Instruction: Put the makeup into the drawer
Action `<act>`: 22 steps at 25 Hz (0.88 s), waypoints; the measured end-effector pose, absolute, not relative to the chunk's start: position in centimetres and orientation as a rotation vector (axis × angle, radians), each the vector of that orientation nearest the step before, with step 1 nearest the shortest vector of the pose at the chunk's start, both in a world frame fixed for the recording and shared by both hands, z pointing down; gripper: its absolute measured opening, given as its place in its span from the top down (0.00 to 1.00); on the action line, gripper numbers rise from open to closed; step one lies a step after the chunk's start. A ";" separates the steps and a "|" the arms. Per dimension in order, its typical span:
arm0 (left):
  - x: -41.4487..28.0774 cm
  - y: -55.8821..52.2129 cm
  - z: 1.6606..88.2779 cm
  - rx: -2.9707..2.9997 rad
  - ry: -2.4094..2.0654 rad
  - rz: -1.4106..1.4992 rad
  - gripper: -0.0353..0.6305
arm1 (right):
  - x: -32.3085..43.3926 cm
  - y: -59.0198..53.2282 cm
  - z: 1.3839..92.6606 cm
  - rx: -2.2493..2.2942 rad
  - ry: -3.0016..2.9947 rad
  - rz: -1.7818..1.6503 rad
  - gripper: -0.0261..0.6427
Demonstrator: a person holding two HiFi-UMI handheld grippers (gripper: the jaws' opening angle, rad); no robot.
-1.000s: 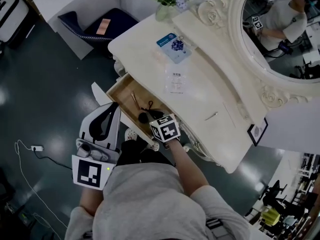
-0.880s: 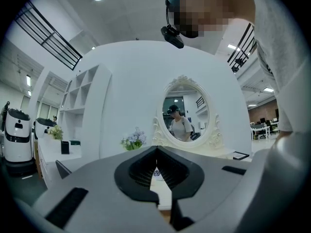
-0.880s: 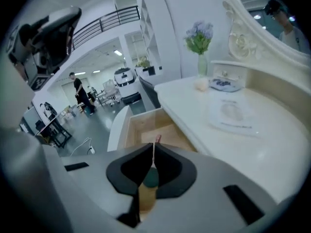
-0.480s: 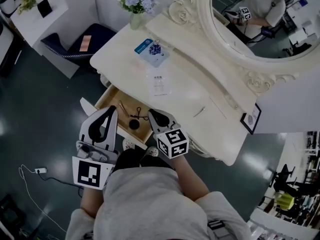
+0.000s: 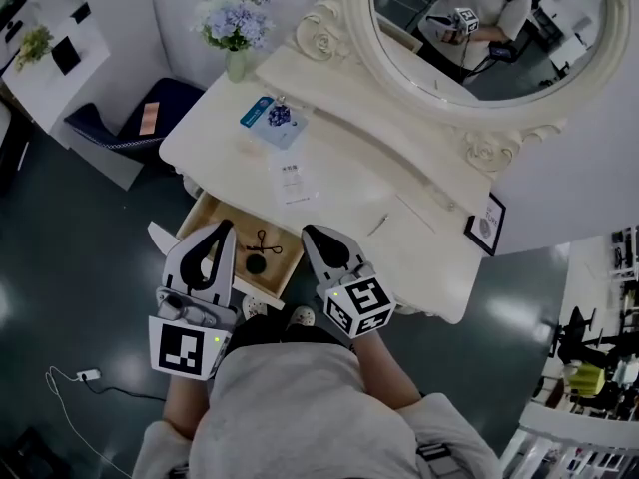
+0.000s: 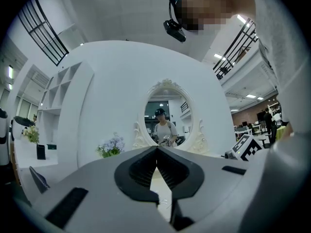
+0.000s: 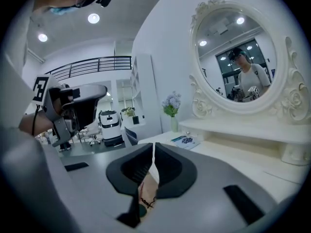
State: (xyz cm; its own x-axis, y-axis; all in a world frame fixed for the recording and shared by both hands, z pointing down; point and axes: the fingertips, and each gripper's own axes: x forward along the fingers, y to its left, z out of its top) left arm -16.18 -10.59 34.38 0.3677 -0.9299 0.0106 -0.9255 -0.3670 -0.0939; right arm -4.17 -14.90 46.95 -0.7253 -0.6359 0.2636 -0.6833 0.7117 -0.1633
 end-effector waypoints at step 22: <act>-10.5 -12.7 30.4 -2.569 1.577 0.085 0.93 | 2.9 -13.5 34.5 1.340 -2.860 0.016 0.92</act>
